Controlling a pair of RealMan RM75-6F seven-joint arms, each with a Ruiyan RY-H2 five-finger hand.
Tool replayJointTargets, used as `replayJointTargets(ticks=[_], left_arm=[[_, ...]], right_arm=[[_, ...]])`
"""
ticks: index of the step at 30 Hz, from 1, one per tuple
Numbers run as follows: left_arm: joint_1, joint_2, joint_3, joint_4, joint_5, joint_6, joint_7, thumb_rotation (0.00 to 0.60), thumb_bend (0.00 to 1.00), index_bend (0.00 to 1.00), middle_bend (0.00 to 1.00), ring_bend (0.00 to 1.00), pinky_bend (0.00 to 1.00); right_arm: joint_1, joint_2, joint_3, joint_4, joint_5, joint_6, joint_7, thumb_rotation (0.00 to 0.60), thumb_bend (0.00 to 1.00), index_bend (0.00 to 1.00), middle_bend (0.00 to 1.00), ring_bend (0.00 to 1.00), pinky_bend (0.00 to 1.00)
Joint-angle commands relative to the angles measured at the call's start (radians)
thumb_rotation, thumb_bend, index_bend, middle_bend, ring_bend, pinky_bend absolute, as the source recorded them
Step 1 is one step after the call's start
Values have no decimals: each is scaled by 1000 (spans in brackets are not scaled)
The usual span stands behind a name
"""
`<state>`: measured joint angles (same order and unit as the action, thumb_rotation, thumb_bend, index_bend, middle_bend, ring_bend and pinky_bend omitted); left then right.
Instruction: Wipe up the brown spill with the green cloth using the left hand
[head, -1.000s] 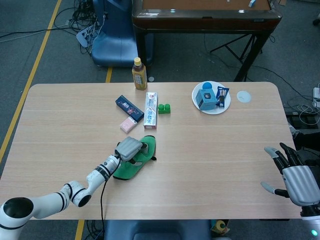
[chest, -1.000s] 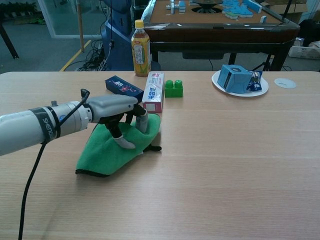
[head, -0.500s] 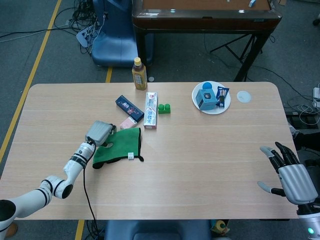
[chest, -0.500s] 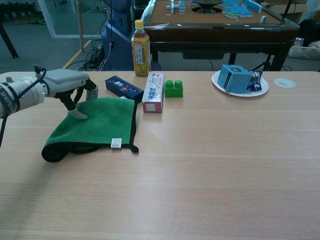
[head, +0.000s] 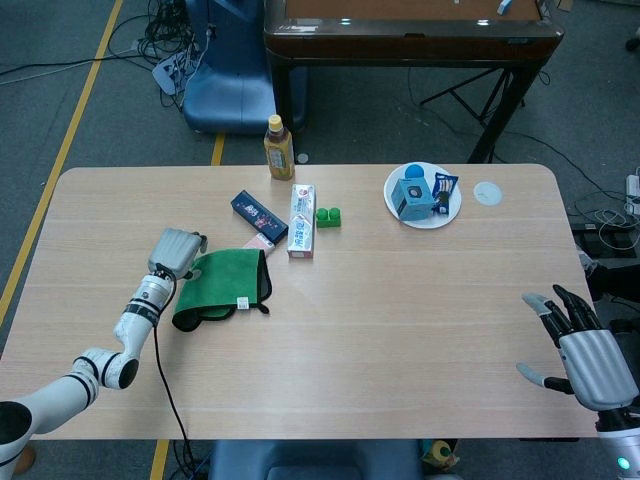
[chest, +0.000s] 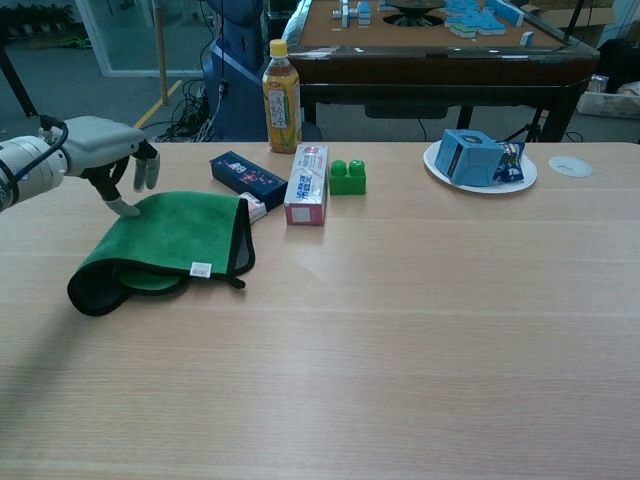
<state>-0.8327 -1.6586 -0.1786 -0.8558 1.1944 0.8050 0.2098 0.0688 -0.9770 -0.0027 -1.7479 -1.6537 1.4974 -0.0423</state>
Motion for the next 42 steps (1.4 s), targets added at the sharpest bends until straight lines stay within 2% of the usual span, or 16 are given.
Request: replayJointTargets(ticks=[1, 5, 7, 9, 10, 13, 16, 22, 26, 28, 35, 42], left_arm=[[2, -13, -10, 18, -12, 12, 17, 600, 171, 458, 465, 533, 703], [5, -25, -14, 30, -20, 21, 31, 600, 172, 443, 445, 510, 687], [6, -30, -20, 35, -33, 22, 48, 600, 172, 391, 396, 468, 655], [8, -24, -28, 18, -55, 4, 58, 600, 172, 314, 311, 388, 607], [9, -17, -37, -3, -71, -8, 51, 600, 171, 255, 241, 319, 560], [17, 16, -64, -84, -105, -17, 27, 600, 171, 139, 113, 195, 454], [25, 46, -77, -160, -120, -11, 12, 600, 171, 67, 78, 137, 378], [36, 105, -86, -297, -138, 1, 7, 600, 171, 51, 68, 130, 371], [38, 132, -63, -373, -164, -20, 38, 600, 171, 33, 48, 112, 360], [39, 129, -48, -387, -168, -19, 56, 600, 172, 9, 15, 78, 323], [39, 52, 4, -322, -137, 11, 93, 600, 171, 0, 0, 0, 197], [29, -50, 43, -140, -76, 33, 119, 600, 171, 0, 0, 0, 178]], right_arm=[[0, 0, 0, 2, 2, -1, 1, 600, 177, 76, 202, 42, 91], [0, -2, -1, 4, 3, -2, 4, 600, 177, 76, 202, 42, 91], [0, -3, -1, 6, 3, -2, 5, 600, 177, 76, 202, 42, 91], [1, -3, -1, 7, 3, -4, 6, 600, 177, 76, 202, 42, 91], [1, -3, -1, 7, 3, -4, 6, 600, 177, 76, 202, 42, 91], [3, -5, -1, 10, 4, -7, 8, 600, 176, 77, 202, 42, 91], [5, -8, -2, 12, 3, -10, 9, 600, 176, 77, 202, 42, 91], [6, -11, -2, 16, 5, -12, 11, 600, 177, 76, 202, 42, 91], [7, -12, -2, 17, 5, -14, 12, 600, 177, 76, 202, 42, 91], [7, -13, -3, 19, 5, -14, 13, 600, 177, 76, 202, 42, 91], [4, -11, -4, 21, 7, -11, 15, 600, 177, 76, 202, 42, 91], [-3, -7, -7, 23, 12, -6, 16, 600, 177, 76, 202, 42, 91]])
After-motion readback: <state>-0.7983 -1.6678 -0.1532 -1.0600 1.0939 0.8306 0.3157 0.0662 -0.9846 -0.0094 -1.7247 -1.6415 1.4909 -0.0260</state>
